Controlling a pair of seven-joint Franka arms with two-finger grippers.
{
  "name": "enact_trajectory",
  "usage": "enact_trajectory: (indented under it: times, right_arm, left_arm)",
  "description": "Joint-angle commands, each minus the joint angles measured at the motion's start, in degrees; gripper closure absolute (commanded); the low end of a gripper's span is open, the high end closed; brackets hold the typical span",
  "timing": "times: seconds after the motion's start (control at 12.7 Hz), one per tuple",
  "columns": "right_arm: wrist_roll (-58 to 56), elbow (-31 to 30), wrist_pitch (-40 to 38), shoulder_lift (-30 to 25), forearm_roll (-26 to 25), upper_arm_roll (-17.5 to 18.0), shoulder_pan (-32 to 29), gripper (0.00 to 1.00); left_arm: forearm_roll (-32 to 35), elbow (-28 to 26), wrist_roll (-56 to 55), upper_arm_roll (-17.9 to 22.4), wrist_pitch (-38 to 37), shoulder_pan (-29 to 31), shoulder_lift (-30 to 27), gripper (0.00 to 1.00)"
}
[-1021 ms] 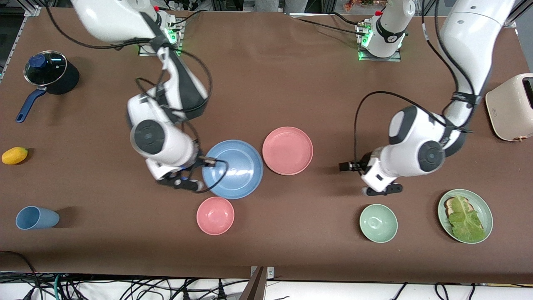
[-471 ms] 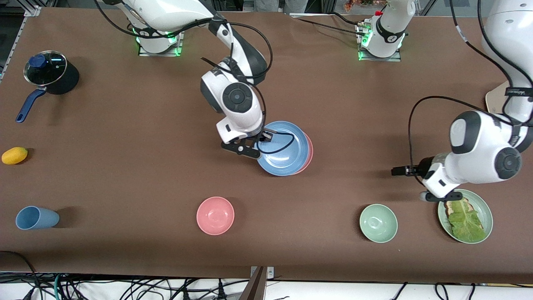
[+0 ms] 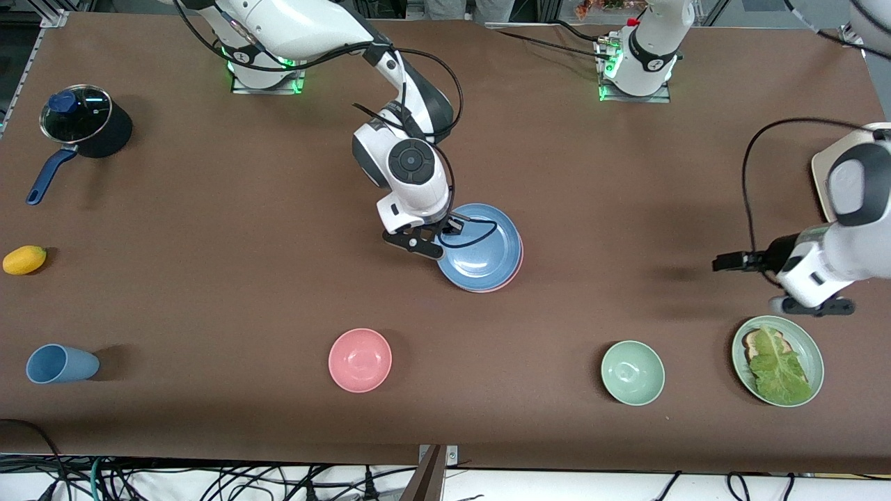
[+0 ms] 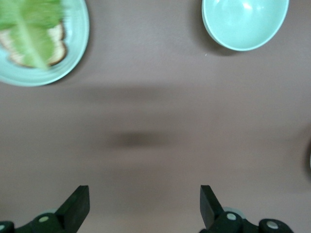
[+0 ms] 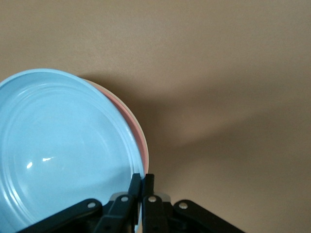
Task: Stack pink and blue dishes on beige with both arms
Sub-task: 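Open the right gripper and lift it away from the blue plate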
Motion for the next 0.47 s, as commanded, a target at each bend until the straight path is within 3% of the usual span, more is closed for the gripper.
enact_trajectory:
  times: [0.0,0.16,0.24,0.31,0.39]
  right_arm:
    - [3.6,-0.5,2.7,0.8,-0.5,-0.4,1.4,1.00]
    - [3.5,-0.5,2.8,1.3,-0.5,-0.4,1.4,0.95]
    - [3.4,-0.3,2.8,1.2,-0.4,-0.5,1.2,0.69]
    - [3.2,0.2,2.4,0.8,-0.4,-0.6,0.8,0.11]
    - [3.0,0.4,1.7,0.3,-0.6,-1.2,0.9,0.00]
  left_arm:
    - [-3.1,-4.2,1.3,6.1,-2.9,-5.7,-9.1,0.00]
    - [-3.2,-4.1,1.2,11.9,-6.1,-11.3,-12.5,0.00]
    - [-3.2,-4.1,1.1,14.8,-7.1,-14.5,-13.9,0.00]
    - [-3.2,-3.9,1.1,17.5,-8.0,-17.2,-15.3,0.00]
    - [-3.1,-3.8,0.9,18.9,-8.1,-18.7,-16.6,0.00]
